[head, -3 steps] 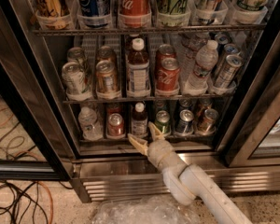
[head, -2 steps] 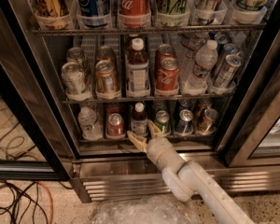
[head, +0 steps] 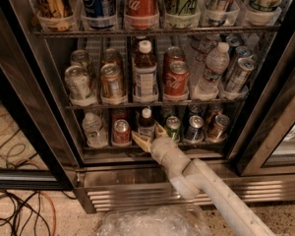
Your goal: Pick blue plastic bottle from bottom shelf of fridge
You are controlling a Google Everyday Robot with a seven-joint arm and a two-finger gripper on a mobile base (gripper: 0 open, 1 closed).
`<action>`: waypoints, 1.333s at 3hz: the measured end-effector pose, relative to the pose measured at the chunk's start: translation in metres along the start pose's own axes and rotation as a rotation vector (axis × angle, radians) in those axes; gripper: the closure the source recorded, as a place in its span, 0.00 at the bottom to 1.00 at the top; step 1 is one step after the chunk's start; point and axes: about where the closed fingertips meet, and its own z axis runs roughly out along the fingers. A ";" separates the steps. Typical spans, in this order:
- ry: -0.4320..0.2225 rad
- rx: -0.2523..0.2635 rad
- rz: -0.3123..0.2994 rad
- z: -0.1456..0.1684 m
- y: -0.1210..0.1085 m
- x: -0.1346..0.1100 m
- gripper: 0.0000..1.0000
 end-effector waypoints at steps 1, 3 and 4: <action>-0.002 -0.002 0.000 0.008 -0.002 -0.002 0.35; -0.002 -0.002 0.000 0.008 -0.002 -0.002 0.77; -0.002 -0.002 0.000 0.008 -0.002 -0.002 0.99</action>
Offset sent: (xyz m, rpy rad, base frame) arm 0.0079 0.0034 0.0022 0.0011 -0.0016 0.0021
